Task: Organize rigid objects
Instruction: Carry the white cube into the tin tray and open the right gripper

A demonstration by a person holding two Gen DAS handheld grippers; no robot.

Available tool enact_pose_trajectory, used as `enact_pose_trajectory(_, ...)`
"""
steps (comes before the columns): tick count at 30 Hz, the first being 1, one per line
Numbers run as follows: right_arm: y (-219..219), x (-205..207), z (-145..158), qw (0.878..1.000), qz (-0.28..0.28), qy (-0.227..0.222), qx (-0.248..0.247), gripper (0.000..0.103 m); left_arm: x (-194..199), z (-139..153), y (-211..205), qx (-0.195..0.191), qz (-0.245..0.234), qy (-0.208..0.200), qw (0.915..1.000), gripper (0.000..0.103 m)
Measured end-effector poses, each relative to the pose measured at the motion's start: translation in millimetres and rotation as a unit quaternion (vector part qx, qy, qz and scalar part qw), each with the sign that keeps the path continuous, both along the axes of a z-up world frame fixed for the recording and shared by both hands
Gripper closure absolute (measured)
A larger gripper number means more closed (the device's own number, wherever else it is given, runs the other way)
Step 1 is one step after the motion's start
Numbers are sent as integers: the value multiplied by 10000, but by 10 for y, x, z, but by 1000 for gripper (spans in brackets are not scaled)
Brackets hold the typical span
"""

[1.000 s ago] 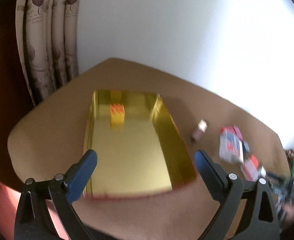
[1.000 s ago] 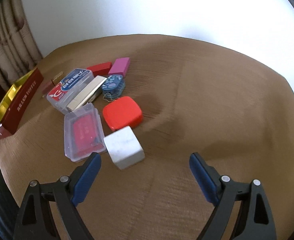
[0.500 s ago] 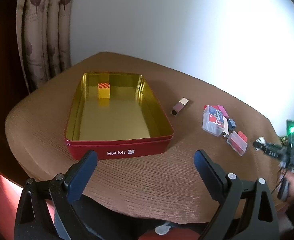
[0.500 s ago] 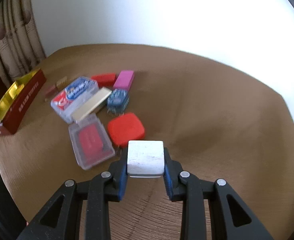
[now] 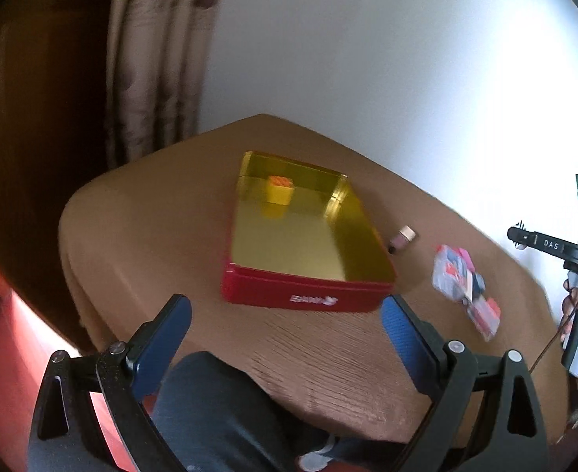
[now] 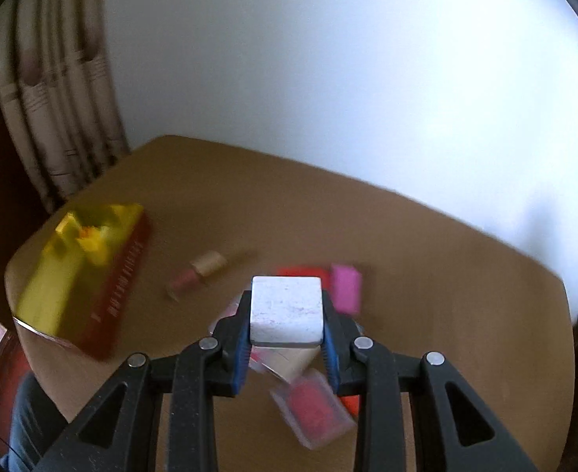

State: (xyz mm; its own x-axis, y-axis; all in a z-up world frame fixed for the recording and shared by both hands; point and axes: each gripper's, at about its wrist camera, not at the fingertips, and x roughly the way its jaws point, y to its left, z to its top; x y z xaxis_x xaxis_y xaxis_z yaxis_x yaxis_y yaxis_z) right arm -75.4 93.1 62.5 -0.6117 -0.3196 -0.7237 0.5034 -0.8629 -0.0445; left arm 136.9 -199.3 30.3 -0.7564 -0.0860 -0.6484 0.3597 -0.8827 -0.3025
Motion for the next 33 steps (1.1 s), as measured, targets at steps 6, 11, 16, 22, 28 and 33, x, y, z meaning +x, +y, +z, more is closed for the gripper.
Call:
enact_pose_trajectory(6,-1067,248,298,9967,749,260,160,73,54,46,-213,32,275,161,9995,8)
enact_pose_trajectory(11,-1925,453,175,9921,1227,55,264,73,55,11,-336,192,373,127,9990,8)
enact_pose_trajectory(16,-2437,397,-217,9892,1319,-498,391,73,41,3,-413,271,472,138,9984,8)
enact_pose_trajectory(22,-2742,168,-741,9847,1236,-1045,653,73,-27,-78,-511,531,422,41,9977,8)
enact_pose_trajectory(28,-2939,-65,-1103,9809,1068,-1408,816,73,-77,-177,-679,882,527,-73,9947,8)
enact_pose_trajectory(33,-3097,-226,-1301,9762,1063,-1549,1080,73,-67,-218,-719,1007,539,-124,9934,8)
